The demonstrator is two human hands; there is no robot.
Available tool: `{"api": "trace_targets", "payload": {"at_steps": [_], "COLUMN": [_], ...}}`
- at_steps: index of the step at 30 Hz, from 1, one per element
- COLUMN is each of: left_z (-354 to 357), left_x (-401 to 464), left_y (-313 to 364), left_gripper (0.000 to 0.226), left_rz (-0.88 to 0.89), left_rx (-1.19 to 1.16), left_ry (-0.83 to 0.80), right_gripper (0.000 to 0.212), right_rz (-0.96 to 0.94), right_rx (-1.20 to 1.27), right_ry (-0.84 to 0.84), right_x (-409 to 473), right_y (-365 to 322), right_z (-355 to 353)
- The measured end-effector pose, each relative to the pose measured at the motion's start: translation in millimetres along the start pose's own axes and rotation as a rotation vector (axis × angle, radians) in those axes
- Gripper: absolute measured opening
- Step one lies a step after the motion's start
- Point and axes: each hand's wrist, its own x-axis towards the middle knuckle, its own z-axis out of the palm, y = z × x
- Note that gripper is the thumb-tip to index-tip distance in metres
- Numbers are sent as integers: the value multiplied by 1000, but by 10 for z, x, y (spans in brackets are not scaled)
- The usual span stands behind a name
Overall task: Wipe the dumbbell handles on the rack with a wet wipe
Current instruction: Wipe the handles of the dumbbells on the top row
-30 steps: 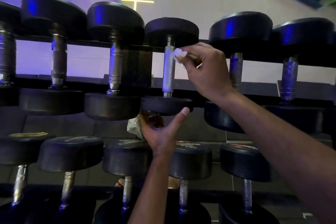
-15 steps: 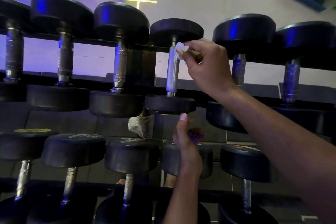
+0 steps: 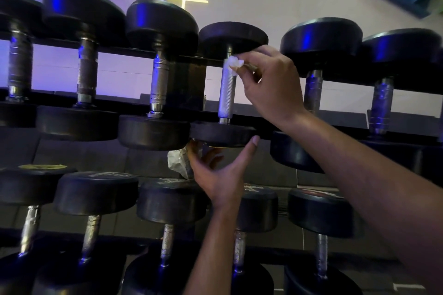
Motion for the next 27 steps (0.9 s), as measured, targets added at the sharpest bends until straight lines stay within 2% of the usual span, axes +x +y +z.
{"api": "trace_targets", "payload": {"at_steps": [4, 7, 11, 15, 19, 23, 27], "left_z": [9, -24, -145, -255, -334, -382, -414], "left_x": [24, 28, 153, 299, 351, 336, 288], "left_y": [101, 171, 197, 236, 289, 342, 371], "left_gripper": [97, 80, 83, 71, 93, 78, 115], "left_rz": [-48, -102, -235, -366, -370, -400, -375], "left_rx": [-115, -147, -197, -198, -138, -51, 16], "left_ry": [-42, -94, -164, -313, -407, -448, -474], "right_gripper": [21, 21, 23, 22, 17, 13, 7], "right_rz": [-2, 6, -23, -16, 34, 121, 136], "right_rx": [-114, -148, -148, -186, -173, -46, 17], "right_ry": [113, 123, 112, 139, 110, 58, -87], "right_x": [-24, -11, -5, 5, -26, -11, -93], "right_y": [-63, -66, -85, -160, -189, -148, -87], "right_z": [-6, -1, 23, 70, 163, 160, 85]}}
